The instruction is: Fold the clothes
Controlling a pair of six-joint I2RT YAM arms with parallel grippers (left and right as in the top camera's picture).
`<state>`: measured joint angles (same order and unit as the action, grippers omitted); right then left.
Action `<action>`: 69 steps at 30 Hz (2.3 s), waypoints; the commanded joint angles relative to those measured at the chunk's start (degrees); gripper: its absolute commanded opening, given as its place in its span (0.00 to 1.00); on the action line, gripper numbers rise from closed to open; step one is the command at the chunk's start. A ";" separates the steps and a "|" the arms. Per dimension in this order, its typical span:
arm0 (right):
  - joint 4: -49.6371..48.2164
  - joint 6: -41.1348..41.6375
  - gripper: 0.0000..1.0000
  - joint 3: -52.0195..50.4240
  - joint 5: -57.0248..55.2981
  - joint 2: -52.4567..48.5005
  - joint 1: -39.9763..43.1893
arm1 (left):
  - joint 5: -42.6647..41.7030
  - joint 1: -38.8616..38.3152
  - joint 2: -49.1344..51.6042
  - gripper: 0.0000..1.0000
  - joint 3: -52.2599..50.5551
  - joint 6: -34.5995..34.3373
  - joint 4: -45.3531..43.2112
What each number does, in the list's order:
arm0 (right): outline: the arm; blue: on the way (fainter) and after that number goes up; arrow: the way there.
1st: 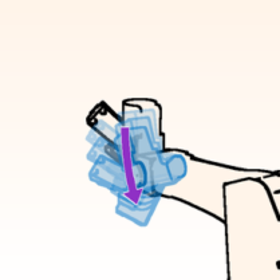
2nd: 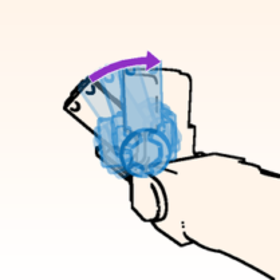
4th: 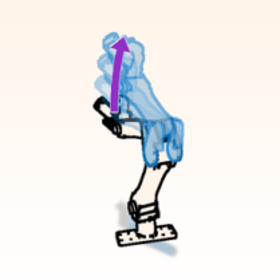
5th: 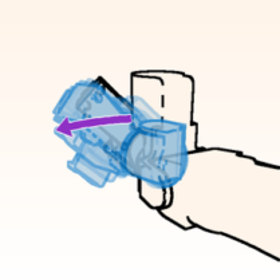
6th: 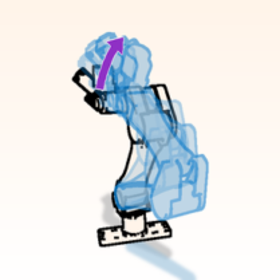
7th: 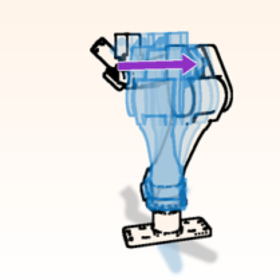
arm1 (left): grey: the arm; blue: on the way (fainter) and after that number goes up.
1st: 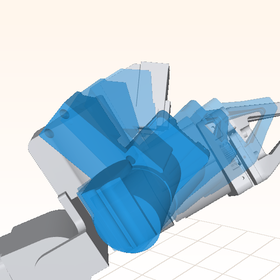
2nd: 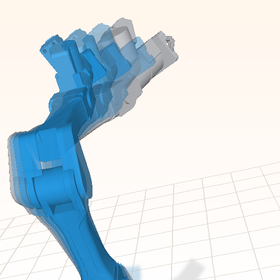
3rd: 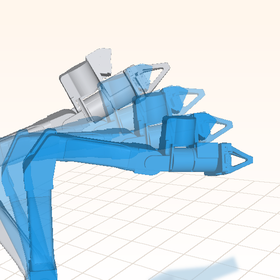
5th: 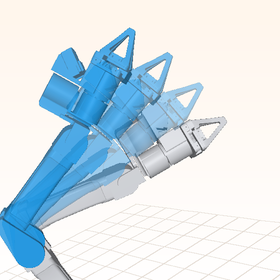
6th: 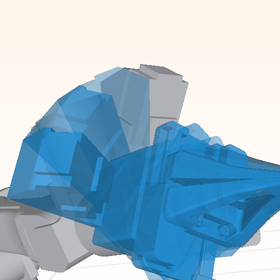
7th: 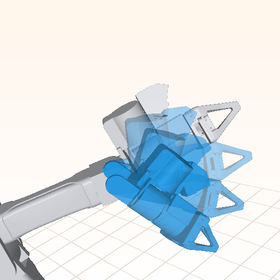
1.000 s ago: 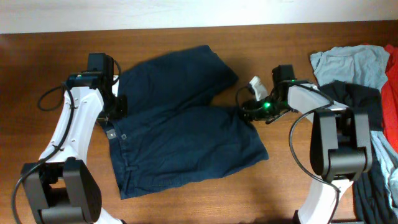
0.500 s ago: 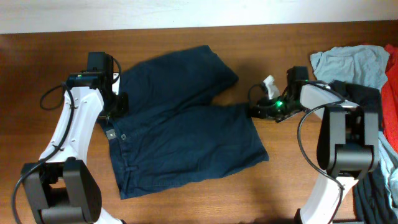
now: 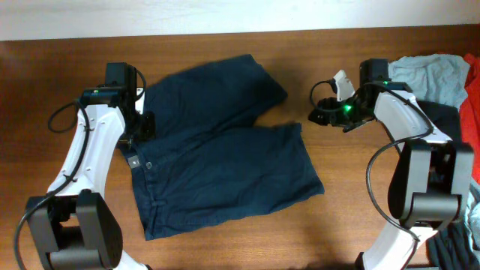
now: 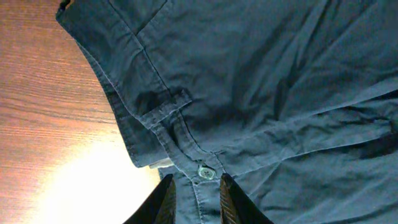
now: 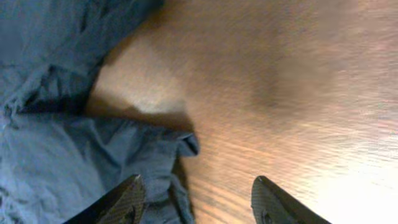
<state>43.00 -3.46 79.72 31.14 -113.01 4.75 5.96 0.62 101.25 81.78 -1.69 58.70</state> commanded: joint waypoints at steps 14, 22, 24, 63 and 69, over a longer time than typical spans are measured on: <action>-2.05 14.49 0.51 0.55 -7.65 -3.63 -8.13 | -0.81 0.24 -0.92 0.24 1.29 0.46 -0.79; -3.41 15.02 0.51 0.55 -1.14 -3.63 -8.17 | -0.81 0.24 -0.92 0.24 1.29 0.46 -0.79; -3.41 16.22 0.50 0.55 -1.16 -3.65 -8.17 | -0.81 0.24 -0.92 0.24 1.29 0.46 -0.76; 2.75 5.46 0.62 2.97 4.90 0.46 4.76 | -4.07 0.24 -5.20 0.29 4.57 -3.04 8.83; 11.65 4.07 0.68 2.95 4.63 8.13 7.02 | -4.09 0.28 -13.84 0.43 4.24 -17.35 19.63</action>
<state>52.03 2.61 82.06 33.82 -110.74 11.00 2.50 0.62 91.94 84.75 -10.61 74.67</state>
